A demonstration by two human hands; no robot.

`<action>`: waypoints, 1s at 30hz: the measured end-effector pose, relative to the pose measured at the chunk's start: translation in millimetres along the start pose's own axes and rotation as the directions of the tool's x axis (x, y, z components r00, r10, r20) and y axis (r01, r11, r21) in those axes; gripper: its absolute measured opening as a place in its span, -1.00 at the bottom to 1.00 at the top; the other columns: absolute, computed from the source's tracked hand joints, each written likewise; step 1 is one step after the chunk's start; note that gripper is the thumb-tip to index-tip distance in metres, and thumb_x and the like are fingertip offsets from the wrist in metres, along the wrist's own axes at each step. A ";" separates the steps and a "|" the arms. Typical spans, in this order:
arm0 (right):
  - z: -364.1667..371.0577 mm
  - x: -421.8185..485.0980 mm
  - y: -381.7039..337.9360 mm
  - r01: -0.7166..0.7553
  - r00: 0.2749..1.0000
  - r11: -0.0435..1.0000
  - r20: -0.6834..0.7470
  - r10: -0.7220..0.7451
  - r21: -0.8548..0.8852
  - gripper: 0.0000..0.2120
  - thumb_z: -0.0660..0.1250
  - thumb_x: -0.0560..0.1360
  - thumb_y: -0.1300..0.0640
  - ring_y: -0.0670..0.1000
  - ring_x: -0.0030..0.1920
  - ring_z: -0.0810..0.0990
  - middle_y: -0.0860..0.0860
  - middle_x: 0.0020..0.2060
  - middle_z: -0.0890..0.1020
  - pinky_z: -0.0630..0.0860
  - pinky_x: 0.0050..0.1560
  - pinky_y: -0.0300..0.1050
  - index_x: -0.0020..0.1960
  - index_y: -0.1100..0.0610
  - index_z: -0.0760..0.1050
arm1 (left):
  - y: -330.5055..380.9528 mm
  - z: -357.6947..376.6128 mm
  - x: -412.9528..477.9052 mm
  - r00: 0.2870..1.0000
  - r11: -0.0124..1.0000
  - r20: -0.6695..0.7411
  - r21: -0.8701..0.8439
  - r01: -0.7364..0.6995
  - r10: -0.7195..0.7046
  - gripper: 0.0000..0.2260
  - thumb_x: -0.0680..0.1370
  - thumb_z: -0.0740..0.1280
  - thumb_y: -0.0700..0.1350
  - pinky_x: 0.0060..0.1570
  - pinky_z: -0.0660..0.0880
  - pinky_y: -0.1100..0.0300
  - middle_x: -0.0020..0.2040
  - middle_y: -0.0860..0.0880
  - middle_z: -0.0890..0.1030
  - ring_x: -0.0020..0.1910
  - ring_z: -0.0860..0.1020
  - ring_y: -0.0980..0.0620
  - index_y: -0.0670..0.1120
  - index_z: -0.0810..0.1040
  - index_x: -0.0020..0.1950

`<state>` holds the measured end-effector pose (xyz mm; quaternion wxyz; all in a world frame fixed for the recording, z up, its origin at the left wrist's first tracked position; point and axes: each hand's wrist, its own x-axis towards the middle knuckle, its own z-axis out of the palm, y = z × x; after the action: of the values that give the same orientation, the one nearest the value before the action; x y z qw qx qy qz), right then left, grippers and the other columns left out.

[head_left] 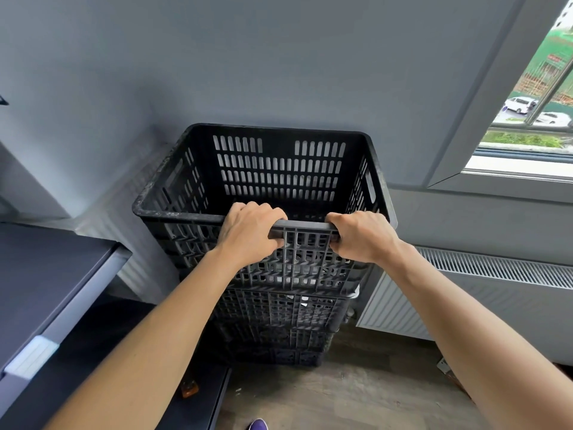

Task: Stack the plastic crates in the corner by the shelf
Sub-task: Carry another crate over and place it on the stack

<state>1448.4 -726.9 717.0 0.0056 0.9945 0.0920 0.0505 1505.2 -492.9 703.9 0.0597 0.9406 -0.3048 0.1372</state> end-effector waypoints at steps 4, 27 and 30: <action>3.0 -3.6 0.9 0.005 1.000 1.000 -0.004 -0.005 0.023 -0.62 0.31 0.41 -0.32 0.04 -0.33 0.55 -0.09 -0.38 0.54 0.43 -0.33 -0.08 -0.10 -0.03 0.32 | 5.8 0.7 -2.8 0.998 0.999 0.024 0.002 0.051 -0.051 -0.65 0.45 0.29 0.34 0.19 0.27 0.01 -0.01 0.16 0.55 0.03 0.49 0.04 0.20 0.52 0.14; 13.7 -4.8 -8.6 -0.114 0.975 0.993 -0.195 0.107 -0.023 -0.63 0.24 0.48 -0.31 0.05 -0.38 0.53 -0.09 -0.37 0.55 0.37 -0.36 -0.11 -0.11 0.01 0.45 | 21.1 9.1 -11.6 0.975 0.980 -0.094 -0.019 0.200 -0.201 -0.65 0.51 0.30 0.27 0.16 0.23 0.05 0.12 0.12 0.51 0.11 0.42 0.00 0.15 0.50 0.22; 15.6 -6.4 -10.3 -0.107 0.969 0.994 -0.226 0.098 -0.026 -0.61 0.24 0.48 -0.32 0.04 -0.32 0.56 -0.09 -0.30 0.54 0.37 -0.36 -0.12 -0.08 0.02 0.47 | 19.4 11.2 -20.3 0.978 0.983 -0.105 -0.024 0.181 -0.182 -0.61 0.51 0.29 0.25 0.25 0.21 0.04 0.14 0.10 0.49 0.15 0.41 -0.02 0.13 0.45 0.28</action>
<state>1441.9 -717.9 700.6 0.0115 0.9856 0.0395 0.1641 1480.4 -499.4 687.8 0.0947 0.9554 -0.2151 0.1790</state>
